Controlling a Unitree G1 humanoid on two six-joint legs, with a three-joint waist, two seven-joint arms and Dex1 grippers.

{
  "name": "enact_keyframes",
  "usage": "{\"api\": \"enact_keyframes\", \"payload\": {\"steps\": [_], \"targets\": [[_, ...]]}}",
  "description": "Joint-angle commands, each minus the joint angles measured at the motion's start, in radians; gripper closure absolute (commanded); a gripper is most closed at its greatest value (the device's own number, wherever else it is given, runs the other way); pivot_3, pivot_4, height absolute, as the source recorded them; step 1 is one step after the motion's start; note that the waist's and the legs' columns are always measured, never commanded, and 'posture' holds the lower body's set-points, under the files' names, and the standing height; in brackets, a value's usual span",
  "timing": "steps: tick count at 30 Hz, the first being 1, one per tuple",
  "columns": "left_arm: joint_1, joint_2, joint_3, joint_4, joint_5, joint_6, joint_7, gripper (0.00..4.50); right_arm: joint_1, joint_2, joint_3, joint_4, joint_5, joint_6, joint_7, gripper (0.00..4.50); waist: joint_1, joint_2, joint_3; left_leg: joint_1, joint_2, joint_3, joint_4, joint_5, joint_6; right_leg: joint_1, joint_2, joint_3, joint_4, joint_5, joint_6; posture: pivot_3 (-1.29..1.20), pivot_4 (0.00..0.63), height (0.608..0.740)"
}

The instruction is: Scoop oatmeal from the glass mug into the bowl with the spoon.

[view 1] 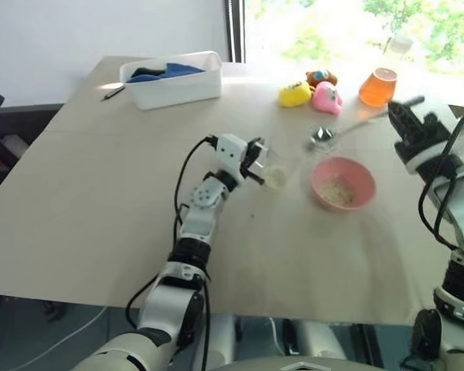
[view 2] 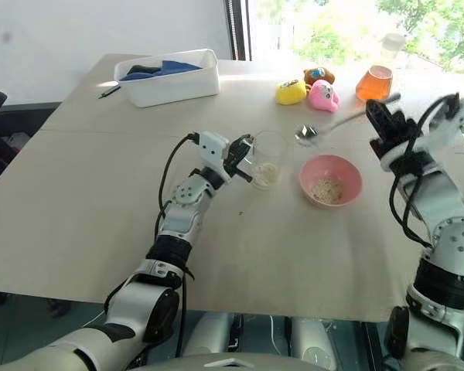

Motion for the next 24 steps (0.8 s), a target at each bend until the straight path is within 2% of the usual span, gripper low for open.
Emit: {"api": "enact_keyframes", "payload": {"steps": [1, 6, 9, 17, 20, 24], "targets": [[0.002, -0.002, -0.003, -0.051, -0.01, -0.006, 0.0, 4.45, -0.03, -0.022, 0.052, -0.054, 0.041, 0.011, 0.001, 4.5, -0.001, 0.0, 0.0, 0.0, 0.0, 0.0, 0.0, 0.0, 0.0, 0.0, 0.0, 0.0, 0.0, 0.0, 0.0, 0.0, 0.15, 0.74], [0.009, -0.004, -0.002, -0.063, -0.01, -0.002, 0.007, 4.45, 0.007, -0.049, 0.117, -0.046, -0.022, 0.033, 0.031, 4.5, 0.001, 0.0, 0.0, -0.001, -0.001, 0.001, 0.0, -0.001, 0.002, 0.0, -0.002, 0.0, -0.001, 0.0, 0.0, 0.0, 0.15, 0.74], [0.013, -0.002, -0.001, -0.072, -0.011, 0.001, 0.009, 4.45, 0.022, -0.09, 0.168, -0.043, -0.118, 0.058, 0.072, 4.5, -0.001, 0.0, 0.0, -0.001, -0.001, 0.001, 0.0, -0.001, 0.002, 0.0, -0.002, 0.001, -0.001, 0.0, 0.0, 0.0, 0.15, 0.74], [0.033, -0.007, -0.012, -0.134, -0.018, 0.049, 0.017, 4.45, -0.027, -0.101, 0.292, -0.029, -0.336, 0.063, 0.17, 4.5, -0.007, 0.0, 0.0, 0.0, 0.0, 0.002, 0.0, -0.001, 0.002, 0.0, -0.001, 0.001, -0.001, 0.0, 0.0, 0.0, 0.15, 0.74], [0.048, -0.002, -0.01, -0.135, -0.015, 0.06, 0.026, 4.5, -0.046, -0.079, 0.295, -0.031, -0.347, 0.064, 0.194, 3.51, -0.006, 0.0, 0.0, 0.0, 0.0, 0.001, 0.0, -0.001, 0.002, 0.0, -0.001, 0.001, -0.001, 0.0, 0.0, 0.0, 0.15, 0.74], [0.065, 0.002, -0.003, -0.161, -0.018, 0.089, 0.05, 4.5, -0.066, -0.019, 0.226, -0.004, -0.283, 0.044, 0.181, 1.72, -0.006, 0.0, 0.0, 0.0, 0.0, 0.002, 0.0, -0.001, 0.002, 0.0, -0.002, 0.001, -0.001, 0.0, 0.0, 0.0, 0.15, 0.74]]}}
